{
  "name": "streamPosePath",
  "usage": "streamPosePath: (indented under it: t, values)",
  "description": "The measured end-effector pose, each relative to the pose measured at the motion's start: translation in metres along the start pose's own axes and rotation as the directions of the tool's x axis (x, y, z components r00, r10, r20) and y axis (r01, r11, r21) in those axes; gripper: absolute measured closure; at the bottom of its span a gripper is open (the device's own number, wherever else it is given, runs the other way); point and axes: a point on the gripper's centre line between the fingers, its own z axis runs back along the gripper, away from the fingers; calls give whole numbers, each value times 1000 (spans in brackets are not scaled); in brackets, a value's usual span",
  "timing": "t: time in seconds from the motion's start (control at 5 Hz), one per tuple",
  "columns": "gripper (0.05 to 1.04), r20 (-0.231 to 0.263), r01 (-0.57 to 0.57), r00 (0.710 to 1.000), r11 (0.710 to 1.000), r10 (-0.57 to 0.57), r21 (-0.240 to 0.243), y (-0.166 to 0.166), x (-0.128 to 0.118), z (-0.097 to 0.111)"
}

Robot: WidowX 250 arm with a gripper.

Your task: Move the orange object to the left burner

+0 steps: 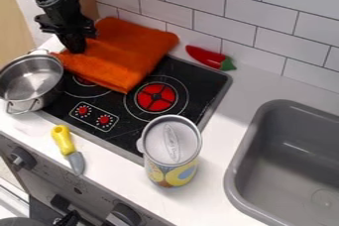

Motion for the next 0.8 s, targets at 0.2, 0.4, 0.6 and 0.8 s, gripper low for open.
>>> streamPosePath:
  t: [0.2,0.4,0.6,0.8]
  values:
    - [1031,-3,-13,1000,1000,13,0,3,2,0]
    - [1031,-6,-19,1000,1000,19,0,4,2,1]
    - [1031,-14,-46,999,999,46,-24,4,3,4]
    - [1031,-29,-60,998,996,58,-71,1,-1,5]
